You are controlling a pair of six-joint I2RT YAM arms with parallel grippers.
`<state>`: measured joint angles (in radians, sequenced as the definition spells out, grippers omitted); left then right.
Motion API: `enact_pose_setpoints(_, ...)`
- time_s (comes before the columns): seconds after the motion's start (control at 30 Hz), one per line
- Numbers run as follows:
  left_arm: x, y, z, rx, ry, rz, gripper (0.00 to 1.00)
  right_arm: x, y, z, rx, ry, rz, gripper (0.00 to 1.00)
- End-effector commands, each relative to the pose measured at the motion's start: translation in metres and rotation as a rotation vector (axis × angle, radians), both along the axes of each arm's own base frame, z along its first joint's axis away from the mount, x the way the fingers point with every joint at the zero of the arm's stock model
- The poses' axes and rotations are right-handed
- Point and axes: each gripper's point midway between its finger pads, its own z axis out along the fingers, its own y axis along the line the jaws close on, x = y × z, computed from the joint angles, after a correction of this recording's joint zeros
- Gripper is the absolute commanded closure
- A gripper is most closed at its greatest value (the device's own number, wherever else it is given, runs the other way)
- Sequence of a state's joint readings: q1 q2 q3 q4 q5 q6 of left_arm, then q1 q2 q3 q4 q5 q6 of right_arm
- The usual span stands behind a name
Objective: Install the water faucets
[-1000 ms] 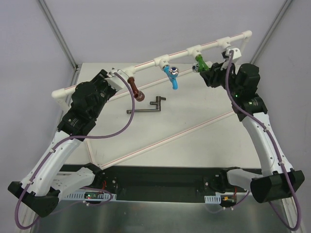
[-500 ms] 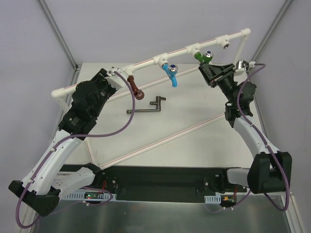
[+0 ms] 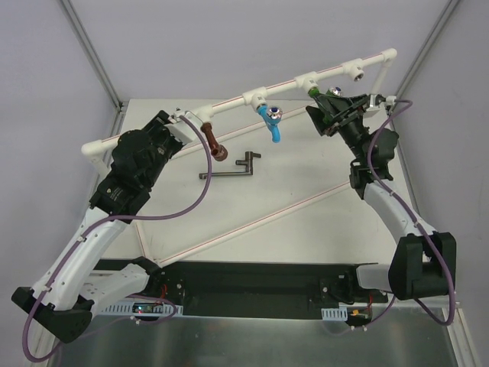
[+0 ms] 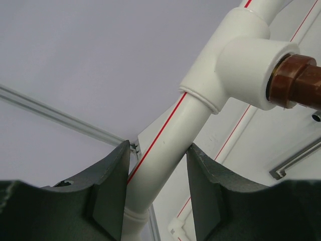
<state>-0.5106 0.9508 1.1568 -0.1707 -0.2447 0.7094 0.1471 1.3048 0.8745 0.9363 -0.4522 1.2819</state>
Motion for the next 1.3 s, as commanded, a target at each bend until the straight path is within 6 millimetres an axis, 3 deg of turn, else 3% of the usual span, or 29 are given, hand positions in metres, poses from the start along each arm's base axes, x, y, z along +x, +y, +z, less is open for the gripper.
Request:
enact_pose_setpoints(0.0,-0.008,-0.005,-0.06,-0.027,0.212,0.011,1.0,-0.017,-0.007,0.042,-0.121,-0.178,-0.063,0.08)
enact_pose_setpoints(0.07,-0.008,-0.004,-0.059,-0.026,0.21,0.012,1.0,-0.017,-0.007,0.033,-0.195,-0.151,-0.074,0.03)
enact_pose_setpoints(0.1,-0.008,-0.004,-0.059,-0.026,0.21,0.012,1.0,-0.023,-0.008,0.041,-0.225,-0.177,-0.087,0.0)
enact_pose_setpoints(0.13,-0.008,-0.005,-0.059,-0.028,0.21,0.009,1.0,-0.02,-0.009,0.027,-0.316,-0.156,-0.11,0.04)
enact_pose_setpoints(0.37,-0.009,-0.005,-0.059,-0.03,0.21,0.009,1.0,-0.023,-0.031,0.021,-0.626,-0.16,-0.26,0.04)
enact_pose_setpoints(0.53,-0.009,-0.005,-0.059,-0.03,0.209,0.009,1.0,-0.022,-0.035,0.017,-0.698,-0.157,-0.272,0.01)
enact_pose_setpoints(0.73,-0.009,-0.004,-0.058,-0.031,0.207,0.009,1.0,-0.014,-0.037,0.014,-0.691,-0.126,-0.29,0.19)
enact_pose_setpoints(0.77,-0.009,-0.004,-0.058,-0.03,0.206,0.009,1.0,-0.011,-0.037,0.012,-0.685,-0.116,-0.286,0.31)
enact_pose_setpoints(0.9,-0.009,-0.004,-0.058,-0.029,0.208,0.009,1.0,-0.008,-0.034,0.013,-0.623,-0.095,-0.272,0.6)
enact_pose_setpoints(1.03,-0.009,-0.005,-0.058,-0.032,0.207,0.008,1.0,-0.007,-0.024,0.015,-0.455,-0.02,-0.208,0.87)
enact_pose_setpoints(1.07,-0.009,-0.005,-0.058,-0.031,0.208,0.008,1.0,-0.006,-0.022,0.014,-0.415,0.0,-0.192,0.98)
enact_pose_setpoints(1.27,-0.009,-0.005,-0.059,-0.031,0.209,0.005,1.0,-0.004,-0.019,0.016,-0.049,0.12,-0.109,0.98)
